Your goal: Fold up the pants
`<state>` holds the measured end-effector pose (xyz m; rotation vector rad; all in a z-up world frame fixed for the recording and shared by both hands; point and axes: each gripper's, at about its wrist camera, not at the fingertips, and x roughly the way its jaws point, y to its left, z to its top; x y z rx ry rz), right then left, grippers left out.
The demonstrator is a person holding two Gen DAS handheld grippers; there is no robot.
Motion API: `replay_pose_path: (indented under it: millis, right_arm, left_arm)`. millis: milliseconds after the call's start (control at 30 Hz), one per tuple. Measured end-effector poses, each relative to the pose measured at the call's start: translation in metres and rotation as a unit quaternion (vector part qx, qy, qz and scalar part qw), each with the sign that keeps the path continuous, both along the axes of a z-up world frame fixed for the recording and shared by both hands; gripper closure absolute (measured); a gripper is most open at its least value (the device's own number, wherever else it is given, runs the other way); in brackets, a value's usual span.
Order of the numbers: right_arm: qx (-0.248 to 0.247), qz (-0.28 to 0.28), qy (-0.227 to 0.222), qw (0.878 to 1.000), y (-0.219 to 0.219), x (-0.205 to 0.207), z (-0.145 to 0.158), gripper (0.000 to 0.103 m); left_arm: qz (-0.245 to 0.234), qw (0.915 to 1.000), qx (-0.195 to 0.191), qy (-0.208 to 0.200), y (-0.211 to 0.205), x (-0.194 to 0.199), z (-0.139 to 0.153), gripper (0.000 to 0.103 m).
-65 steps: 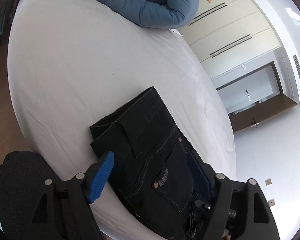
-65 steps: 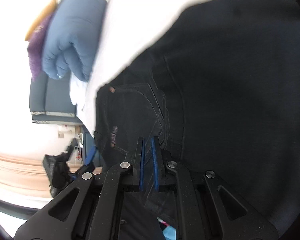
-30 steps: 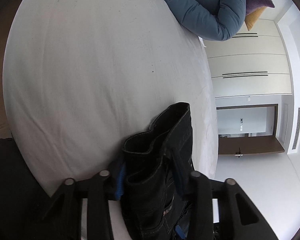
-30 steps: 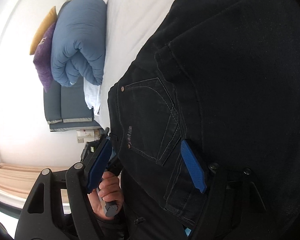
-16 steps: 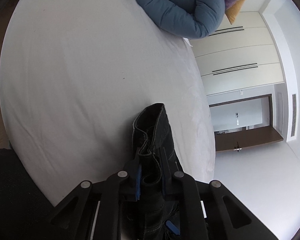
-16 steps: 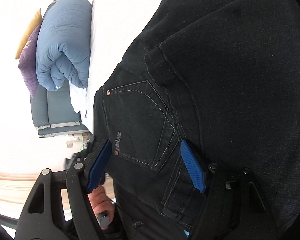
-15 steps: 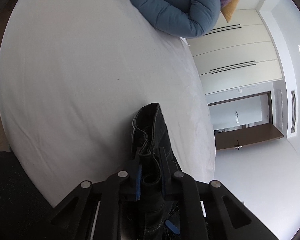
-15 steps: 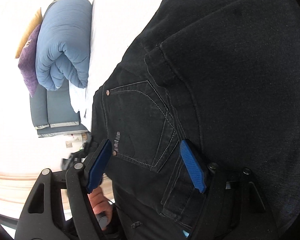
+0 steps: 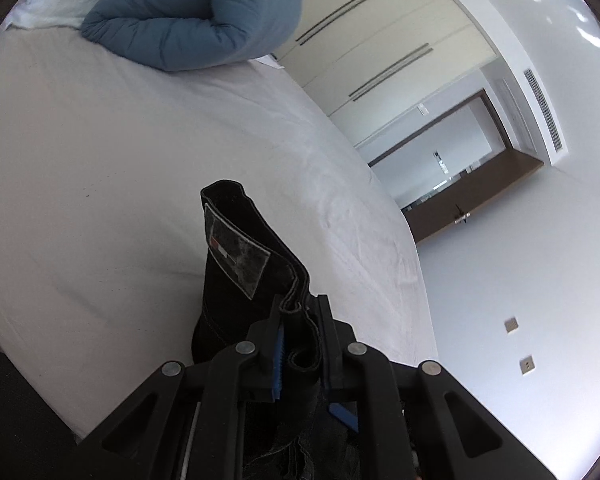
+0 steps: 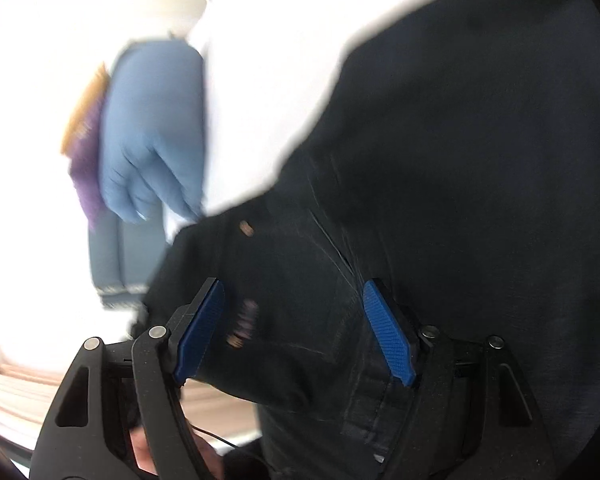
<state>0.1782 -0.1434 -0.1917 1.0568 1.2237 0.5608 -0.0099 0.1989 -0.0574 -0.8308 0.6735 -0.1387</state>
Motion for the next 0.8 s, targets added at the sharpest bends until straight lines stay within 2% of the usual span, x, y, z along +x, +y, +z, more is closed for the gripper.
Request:
replay_pose_path:
  millis: [100, 200, 233, 300, 467, 533, 600, 633, 667, 700, 733, 767, 800]
  right_arm:
    - [0.027, 0.008, -0.023, 0.999, -0.021, 0.006, 0.016, 0.032]
    - [0.059, 0.007, -0.037, 0.998, -0.04, 0.01, 0.027, 0.032]
    - [0.067, 0.003, -0.041, 0.997, -0.047, 0.01, 0.029, 0.032]
    - [0.076, 0.002, -0.053, 0.996, -0.058, 0.009, 0.035, 0.032]
    - [0.095, 0.013, -0.081, 0.992, -0.078, 0.005, 0.049, 0.032]
    - [0.092, 0.017, -0.088, 0.992, -0.081, 0.007, 0.053, 0.032]
    - [0.058, 0.021, -0.077, 0.995, -0.093, 0.003, 0.048, 0.031]
    - [0.036, 0.015, -0.059, 0.998, -0.097, 0.004, 0.041, 0.031]
    - [0.035, 0.01, -0.051, 0.998, -0.101, 0.005, 0.035, 0.031]
    - [0.045, 0.006, -0.05, 0.998, -0.106, 0.003, 0.03, 0.031]
    - [0.056, 0.001, -0.053, 0.997, -0.11, 0.002, 0.028, 0.031]
    - [0.06, 0.0, -0.054, 0.997, -0.111, 0.002, 0.027, 0.031]
    - [0.061, 0.001, -0.053, 0.997, -0.112, 0.003, 0.025, 0.031]
  left_arm:
    - [-0.046, 0.998, 0.041, -0.011, -0.043, 0.005, 0.015, 0.09]
    - [-0.097, 0.9916, 0.082, -0.022, -0.088, 0.008, 0.025, 0.09]
    - [-0.121, 0.987, 0.102, -0.027, -0.109, 0.008, 0.027, 0.09]
    - [-0.166, 0.9782, 0.121, -0.031, -0.144, 0.005, 0.025, 0.102]
    - [-0.247, 0.9559, 0.158, -0.018, -0.214, -0.003, 0.005, 0.103]
    - [-0.265, 0.947, 0.181, -0.008, -0.232, -0.002, -0.005, 0.103]
    - [-0.271, 0.9417, 0.2, -0.001, -0.238, -0.002, -0.013, 0.103]
    - [-0.272, 0.9424, 0.195, 0.0, -0.237, -0.003, -0.013, 0.103]
    - [-0.27, 0.9442, 0.188, -0.006, -0.231, -0.008, -0.009, 0.103]
    - [-0.26, 0.9437, 0.204, -0.017, -0.225, -0.015, -0.002, 0.103]
    - [-0.244, 0.9408, 0.234, -0.029, -0.218, -0.019, 0.005, 0.094]
    - [-0.229, 0.9364, 0.263, -0.037, -0.212, -0.024, 0.01, 0.053]
    - [-0.21, 0.9319, 0.293, -0.04, -0.203, -0.026, 0.012, 0.024]
